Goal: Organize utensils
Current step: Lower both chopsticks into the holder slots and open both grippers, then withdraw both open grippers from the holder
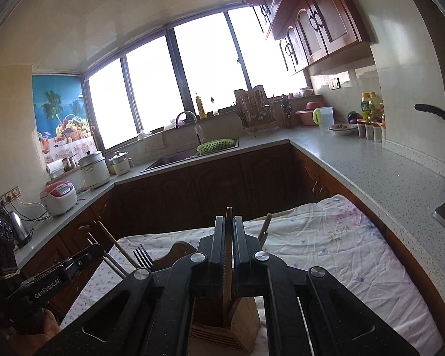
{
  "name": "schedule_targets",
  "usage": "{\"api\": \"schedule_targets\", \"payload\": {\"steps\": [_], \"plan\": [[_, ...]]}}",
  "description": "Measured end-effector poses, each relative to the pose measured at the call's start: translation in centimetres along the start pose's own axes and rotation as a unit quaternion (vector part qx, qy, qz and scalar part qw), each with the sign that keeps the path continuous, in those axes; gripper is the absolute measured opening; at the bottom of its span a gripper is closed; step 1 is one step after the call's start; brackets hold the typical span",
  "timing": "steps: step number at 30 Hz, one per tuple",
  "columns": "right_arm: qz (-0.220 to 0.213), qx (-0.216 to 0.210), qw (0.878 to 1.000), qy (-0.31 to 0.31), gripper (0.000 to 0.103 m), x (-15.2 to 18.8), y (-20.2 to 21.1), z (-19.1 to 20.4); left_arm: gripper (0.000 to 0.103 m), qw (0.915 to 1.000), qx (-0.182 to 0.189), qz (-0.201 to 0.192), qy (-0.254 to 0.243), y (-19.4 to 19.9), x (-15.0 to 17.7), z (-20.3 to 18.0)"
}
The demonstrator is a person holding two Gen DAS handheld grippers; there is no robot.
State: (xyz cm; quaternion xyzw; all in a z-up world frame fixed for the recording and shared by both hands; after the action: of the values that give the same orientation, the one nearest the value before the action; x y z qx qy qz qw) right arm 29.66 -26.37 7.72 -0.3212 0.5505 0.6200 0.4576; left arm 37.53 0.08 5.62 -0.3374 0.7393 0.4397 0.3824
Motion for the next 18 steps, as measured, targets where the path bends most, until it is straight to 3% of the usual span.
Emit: {"api": "schedule_targets", "payload": {"steps": [9,11,14,16,18], "plan": [[0.008,0.004,1.0,-0.005,0.005,0.1,-0.5,-0.5,0.002,1.0,0.004,0.009,0.001,-0.4,-0.8,0.0],[0.01,0.002,1.0,-0.01,0.01,0.1,-0.5,-0.5,0.002,0.9999,0.006,0.015,0.006,-0.4,-1.0,0.1],[0.009,-0.005,1.0,-0.02,0.011,0.0,-0.1,-0.6,0.009,0.9997,0.012,0.013,0.02,0.7,-1.1,0.7],[0.003,-0.006,1.0,-0.025,0.016,-0.3,0.4,-0.8,0.015,0.9994,0.017,0.007,0.028,1.7,-1.2,1.0],[-0.005,-0.012,0.999,-0.033,0.035,-0.6,1.2,-0.9,0.024,0.9993,0.016,-0.004,0.034,2.8,-1.3,1.0]]}}
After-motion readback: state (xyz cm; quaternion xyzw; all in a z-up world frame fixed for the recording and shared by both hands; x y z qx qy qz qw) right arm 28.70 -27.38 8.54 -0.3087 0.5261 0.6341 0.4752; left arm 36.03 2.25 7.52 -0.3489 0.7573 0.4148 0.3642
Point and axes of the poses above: each gripper's, at about its wrist camera, not at the fingertips, and y roughly against the way its jaws point, z to its left, x to its underside, the point moved 3 cm from there along -y, roughly the way its jaws point, and after that the axes turned 5 degrees about x, right-handed, at the moved point
